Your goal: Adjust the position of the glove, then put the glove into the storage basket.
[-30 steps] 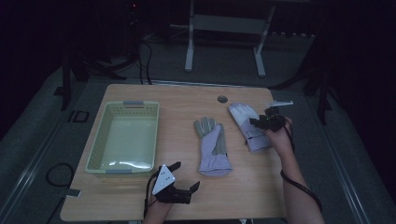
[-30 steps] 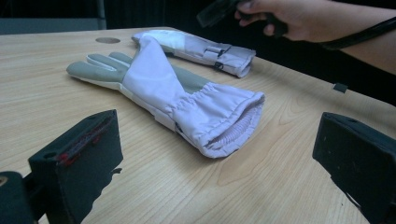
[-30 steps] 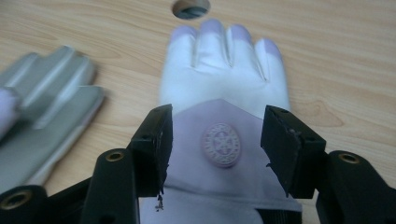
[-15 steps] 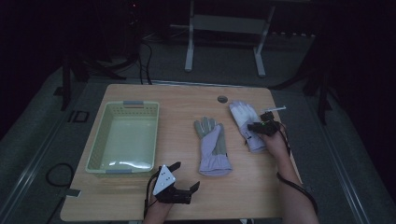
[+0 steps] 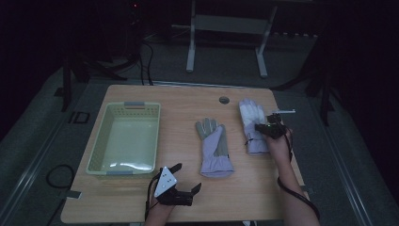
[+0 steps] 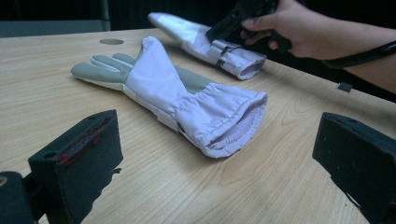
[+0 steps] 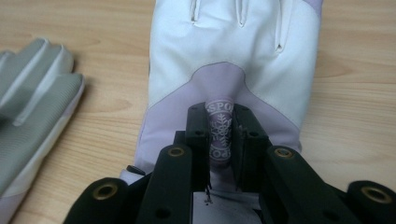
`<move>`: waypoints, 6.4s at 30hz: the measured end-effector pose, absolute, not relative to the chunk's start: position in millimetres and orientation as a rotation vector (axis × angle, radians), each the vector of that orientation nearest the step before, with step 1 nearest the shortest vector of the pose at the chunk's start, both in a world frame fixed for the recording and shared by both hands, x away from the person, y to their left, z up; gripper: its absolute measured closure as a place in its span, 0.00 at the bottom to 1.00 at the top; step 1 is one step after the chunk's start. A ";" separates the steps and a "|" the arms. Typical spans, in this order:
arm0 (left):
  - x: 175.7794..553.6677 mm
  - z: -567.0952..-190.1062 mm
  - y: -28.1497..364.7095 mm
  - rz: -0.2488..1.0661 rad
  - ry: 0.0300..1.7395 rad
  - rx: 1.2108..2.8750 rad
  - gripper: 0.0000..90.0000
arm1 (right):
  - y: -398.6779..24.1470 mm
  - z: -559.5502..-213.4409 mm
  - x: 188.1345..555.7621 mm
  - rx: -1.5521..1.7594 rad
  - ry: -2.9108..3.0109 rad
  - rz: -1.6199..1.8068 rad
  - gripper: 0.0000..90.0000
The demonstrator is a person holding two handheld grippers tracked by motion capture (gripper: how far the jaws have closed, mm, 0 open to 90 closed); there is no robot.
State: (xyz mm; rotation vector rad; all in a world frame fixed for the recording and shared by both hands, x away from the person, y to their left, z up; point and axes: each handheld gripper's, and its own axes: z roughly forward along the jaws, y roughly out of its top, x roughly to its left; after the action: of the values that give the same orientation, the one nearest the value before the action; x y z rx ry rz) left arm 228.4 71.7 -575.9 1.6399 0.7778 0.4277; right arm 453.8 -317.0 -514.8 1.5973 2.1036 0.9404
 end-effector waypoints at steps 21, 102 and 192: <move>231.6 -575.3 69.6 0.399 0.786 1.668 0.02 | -332.5 -453.1 334.4 1.602 1.959 1.042 0.89; 229.4 -575.4 69.7 0.422 0.776 1.662 0.02 | -339.6 -490.9 326.9 1.509 2.104 0.956 0.89; 235.1 -575.1 70.5 0.378 0.800 1.677 0.02 | -238.9 -467.5 337.5 1.098 2.262 1.198 0.15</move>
State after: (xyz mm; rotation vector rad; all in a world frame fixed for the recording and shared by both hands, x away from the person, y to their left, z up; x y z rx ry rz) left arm 235.1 70.5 -575.1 1.6773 0.8003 0.3776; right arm 337.5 -238.9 -467.5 1.0978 2.2615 1.1980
